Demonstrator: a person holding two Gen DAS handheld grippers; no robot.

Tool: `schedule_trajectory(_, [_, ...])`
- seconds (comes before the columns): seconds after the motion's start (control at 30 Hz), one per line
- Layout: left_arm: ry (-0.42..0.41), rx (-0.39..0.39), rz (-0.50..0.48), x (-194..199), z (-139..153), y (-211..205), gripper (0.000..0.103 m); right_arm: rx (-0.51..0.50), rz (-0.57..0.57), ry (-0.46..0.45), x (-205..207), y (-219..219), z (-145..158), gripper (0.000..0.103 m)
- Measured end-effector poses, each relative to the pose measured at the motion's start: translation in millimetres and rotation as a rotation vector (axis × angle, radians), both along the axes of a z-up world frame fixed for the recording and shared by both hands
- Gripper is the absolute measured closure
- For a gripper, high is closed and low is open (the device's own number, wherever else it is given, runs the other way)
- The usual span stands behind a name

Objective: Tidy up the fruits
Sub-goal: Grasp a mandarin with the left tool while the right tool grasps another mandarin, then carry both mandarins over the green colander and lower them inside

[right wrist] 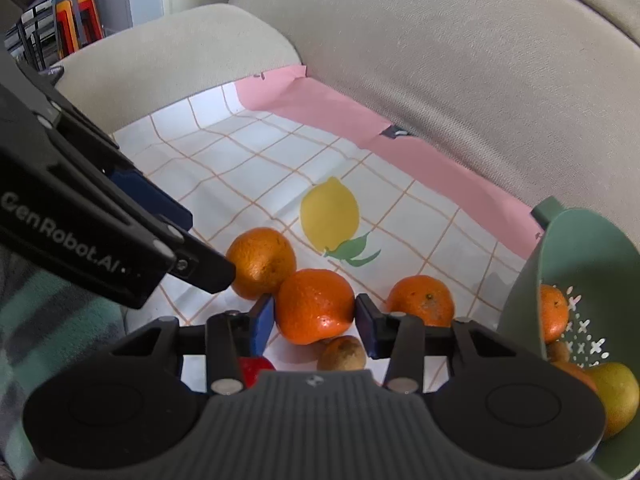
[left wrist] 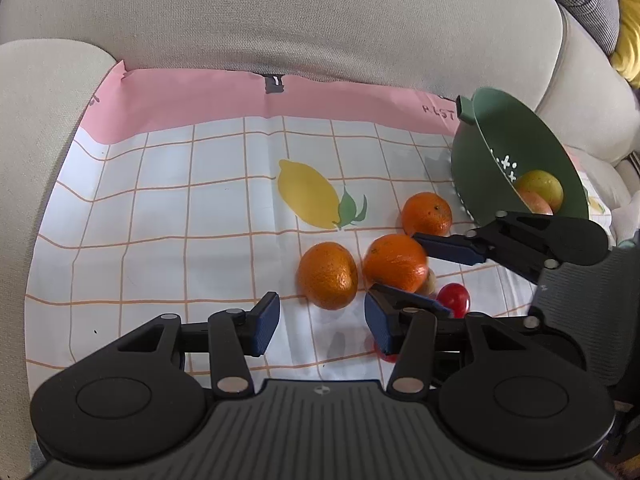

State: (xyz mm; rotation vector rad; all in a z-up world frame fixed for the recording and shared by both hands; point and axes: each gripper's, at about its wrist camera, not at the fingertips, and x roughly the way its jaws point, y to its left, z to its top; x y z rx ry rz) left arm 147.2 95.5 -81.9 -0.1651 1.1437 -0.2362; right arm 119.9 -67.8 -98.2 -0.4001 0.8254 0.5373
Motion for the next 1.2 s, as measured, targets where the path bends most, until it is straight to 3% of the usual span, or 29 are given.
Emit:
schedule_trajectory(0.17, [0.007, -0.016, 0.005, 3, -2, -1, 0.045, 0.059, -0.041, -0.013, -1, -15, 15, 0.062])
schedule_trajectory(0.57, [0.034, -0.014, 0.072, 23, -24, -12, 0.047, 0.089, -0.131, -0.030, -8, -43, 26, 0.062])
schedule_trajectory(0.73, [0.039, -0.018, 0.075, 26, -31, -18, 0.057, 0.102, -0.148, -0.023, -11, -48, 25, 0.062])
schedule_trajectory(1.2, [-0.026, -0.002, 0.085, 11, -15, -21, 0.061, 0.149, -0.222, -0.029, -22, -60, 34, 0.062])
